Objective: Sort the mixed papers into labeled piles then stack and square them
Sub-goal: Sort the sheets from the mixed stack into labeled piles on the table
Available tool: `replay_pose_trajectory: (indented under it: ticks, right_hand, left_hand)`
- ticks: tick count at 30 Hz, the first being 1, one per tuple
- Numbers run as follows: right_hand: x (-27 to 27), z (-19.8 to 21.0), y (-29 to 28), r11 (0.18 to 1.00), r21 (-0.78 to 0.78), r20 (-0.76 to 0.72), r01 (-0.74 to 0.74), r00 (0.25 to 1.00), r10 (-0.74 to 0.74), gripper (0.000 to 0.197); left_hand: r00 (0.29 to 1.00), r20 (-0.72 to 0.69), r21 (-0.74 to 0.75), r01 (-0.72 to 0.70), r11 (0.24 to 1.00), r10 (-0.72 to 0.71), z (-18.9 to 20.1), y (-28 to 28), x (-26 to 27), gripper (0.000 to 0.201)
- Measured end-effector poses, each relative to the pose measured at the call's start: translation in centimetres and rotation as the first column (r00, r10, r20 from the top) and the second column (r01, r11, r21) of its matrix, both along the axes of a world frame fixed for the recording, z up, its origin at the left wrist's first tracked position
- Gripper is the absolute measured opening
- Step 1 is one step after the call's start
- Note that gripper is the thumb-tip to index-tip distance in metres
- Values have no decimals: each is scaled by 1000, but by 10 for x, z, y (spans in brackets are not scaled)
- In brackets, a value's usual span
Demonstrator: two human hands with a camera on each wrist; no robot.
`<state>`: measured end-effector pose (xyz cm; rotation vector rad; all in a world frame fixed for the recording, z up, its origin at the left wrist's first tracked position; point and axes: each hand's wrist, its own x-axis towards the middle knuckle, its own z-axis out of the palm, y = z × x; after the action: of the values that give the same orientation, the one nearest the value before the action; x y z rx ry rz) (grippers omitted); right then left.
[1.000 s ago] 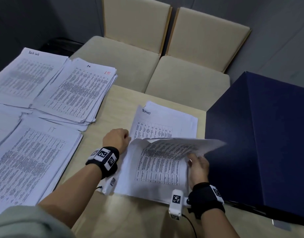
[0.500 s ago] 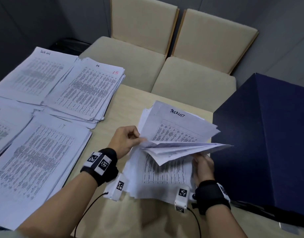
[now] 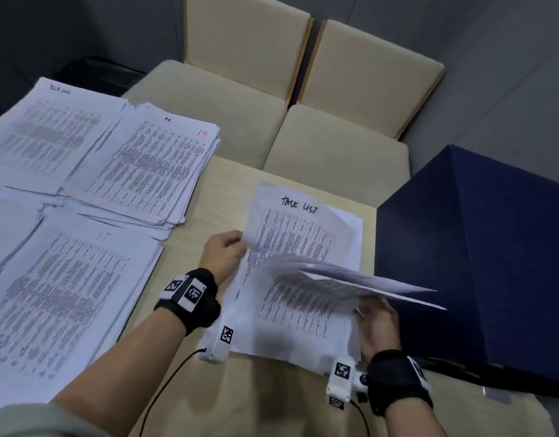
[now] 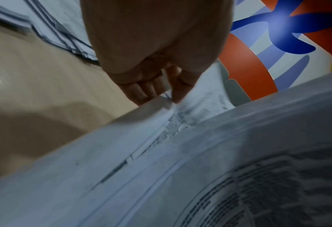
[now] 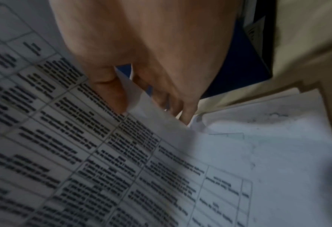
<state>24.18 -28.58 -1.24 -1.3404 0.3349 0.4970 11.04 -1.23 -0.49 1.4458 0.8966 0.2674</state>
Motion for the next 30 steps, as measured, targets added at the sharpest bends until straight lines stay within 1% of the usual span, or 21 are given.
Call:
replay_pose_trajectory:
  ticks: [1, 3, 5, 6, 8, 9, 10, 12, 13, 14, 16, 20, 22, 23, 24, 25, 26, 27, 28, 29, 30]
  right_hand:
    - [2, 1, 0, 1000, 15, -43, -4, 999, 4, 23]
    - [0, 5, 1, 995, -13, -2, -95, 995, 95, 12]
    - [-2, 9, 6, 979, -124, 7, -163, 986, 165, 32]
    - [0, 5, 5, 974, -150, 14, -169, 985, 173, 38]
    - [-4, -1, 5, 982, -161, 23, -103, 994, 108, 30]
    - [-5, -6, 3, 984, -176, 39, -18, 999, 25, 24]
    - [-5, -11, -1, 982, -181, 59, 49, 997, -39, 21]
    - [-7, -11, -2, 978, -166, 74, 124, 991, -113, 22]
    - [-7, -8, -2, 983, -136, 77, 121, 991, -112, 23]
    - [-6, -6, -2, 988, -102, 93, 112, 990, -103, 30]
    - [-5, 0, 0, 997, -38, 118, 71, 991, -66, 39]
    - [0, -5, -2, 989, -80, 50, 121, 992, -117, 34]
    - [5, -7, -5, 986, -133, 37, 97, 995, -93, 48]
    - [6, -6, -3, 986, -160, 41, 42, 999, -35, 53]
    - [8, -7, -1, 990, -143, 21, 2, 1000, 2, 47]
    - [8, -8, -1, 993, -106, 30, -46, 998, 49, 26]
    - [8, -6, 3, 995, -56, 9, -80, 997, 81, 24]
    - [10, -8, 4, 991, -69, -3, -111, 994, 111, 44]
    - [9, -7, 8, 988, -69, -26, -138, 990, 137, 53]
    - [10, -9, 9, 984, -90, -6, -153, 988, 153, 49]
    - [10, -7, 11, 981, -114, -8, -159, 987, 159, 35]
  left_hand:
    - [999, 29, -46, 38, 998, -37, 6, -4, 1, 19]
    - [988, 93, -146, 133, 980, -120, 14, -10, 1, 27]
    - [974, 147, -235, 203, 951, -172, 17, -13, 1, 30]
    - [970, 164, -268, 220, 938, -181, 15, -13, 1, 30]
    - [970, 159, -291, 222, 931, -182, 10, -10, 3, 31]
    - [977, 125, -264, 201, 943, -173, 6, -8, 4, 31]
    - [989, 44, -176, 150, 973, -144, -1, -5, 6, 31]
    - [983, -179, 146, 63, 987, -37, -14, 2, 10, 18]
    - [958, -286, 264, 91, 960, -12, -18, 5, 12, 12]
    - [922, -385, 315, 167, 934, -35, -22, 7, 13, 17]
    - [852, -503, 313, 335, 889, -144, -25, 7, 19, 29]
    - [781, -604, 481, 517, 708, -160, -18, 4, 30, 35]
    - [758, -632, 527, 574, 627, -162, -10, 3, 33, 37]
    - [761, -624, 550, 587, 595, -174, -7, 4, 34, 38]
    - [777, -599, 569, 582, 580, -192, -5, 4, 34, 39]
    - [799, -558, 580, 568, 584, -224, -5, 6, 33, 37]
    - [828, -488, 566, 542, 621, -278, -4, 8, 31, 31]
    - [857, -385, 534, 510, 674, -343, -3, 9, 29, 23]
    - [870, -268, 466, 492, 736, -413, -3, 9, 27, 16]
    - [871, -154, 370, 488, 790, -466, -3, 10, 25, 13]
    - [867, -68, 264, 493, 829, -493, -3, 10, 24, 19]
